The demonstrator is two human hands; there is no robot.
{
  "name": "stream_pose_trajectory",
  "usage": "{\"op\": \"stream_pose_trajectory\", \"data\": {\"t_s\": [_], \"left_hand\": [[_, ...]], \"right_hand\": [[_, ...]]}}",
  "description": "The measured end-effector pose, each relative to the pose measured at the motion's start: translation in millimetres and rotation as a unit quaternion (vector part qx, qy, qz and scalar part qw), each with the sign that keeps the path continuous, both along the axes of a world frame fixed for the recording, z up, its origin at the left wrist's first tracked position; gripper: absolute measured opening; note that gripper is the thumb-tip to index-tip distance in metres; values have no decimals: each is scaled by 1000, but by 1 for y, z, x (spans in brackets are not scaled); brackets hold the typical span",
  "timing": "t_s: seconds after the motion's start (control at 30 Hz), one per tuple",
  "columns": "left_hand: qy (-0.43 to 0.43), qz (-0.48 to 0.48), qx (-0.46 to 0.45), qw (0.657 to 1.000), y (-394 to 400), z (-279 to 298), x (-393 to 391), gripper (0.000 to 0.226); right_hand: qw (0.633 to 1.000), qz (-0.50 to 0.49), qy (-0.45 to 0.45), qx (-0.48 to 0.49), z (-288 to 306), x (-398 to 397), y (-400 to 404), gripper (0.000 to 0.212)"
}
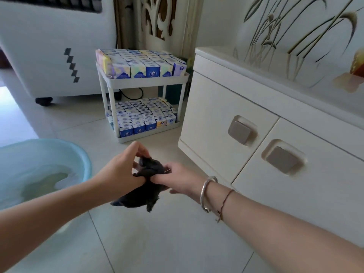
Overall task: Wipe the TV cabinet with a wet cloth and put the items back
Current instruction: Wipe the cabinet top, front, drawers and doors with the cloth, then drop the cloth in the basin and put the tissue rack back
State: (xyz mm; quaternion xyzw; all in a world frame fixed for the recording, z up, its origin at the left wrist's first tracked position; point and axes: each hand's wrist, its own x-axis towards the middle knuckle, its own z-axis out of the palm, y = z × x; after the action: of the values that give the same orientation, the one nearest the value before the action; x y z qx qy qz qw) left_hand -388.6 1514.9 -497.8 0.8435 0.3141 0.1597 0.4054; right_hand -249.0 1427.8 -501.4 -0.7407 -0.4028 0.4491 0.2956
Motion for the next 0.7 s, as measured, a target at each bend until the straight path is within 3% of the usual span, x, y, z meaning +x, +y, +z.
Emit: {"op": "stream_pose_trajectory", "data": {"t_s": [0.07,0.2,0.27,0.43,0.53,0.7], "left_hand": [[5,24,4,1000,15,1,-23,41],[37,116,-15,992,55,-3,-66,28],[52,147,-82,984,70,-1,-87,20],[-18,141,-211,967,76,1,-129,8],[-51,158,-307,937,72,-11,-146,15],[-67,239,-190,950,79,-24,-164,26]], "right_hand": [[1000,-8,8,5,-3,-18,25,19],[990,-18,32,133,5,-53,69,20],[984,-14,82,161,8,-68,85,18],[978,-18,111,175,0,-89,114,26],[977,-31,150,146,-12,-99,123,16],[969,9,227,92,-36,-108,135,23]]}}
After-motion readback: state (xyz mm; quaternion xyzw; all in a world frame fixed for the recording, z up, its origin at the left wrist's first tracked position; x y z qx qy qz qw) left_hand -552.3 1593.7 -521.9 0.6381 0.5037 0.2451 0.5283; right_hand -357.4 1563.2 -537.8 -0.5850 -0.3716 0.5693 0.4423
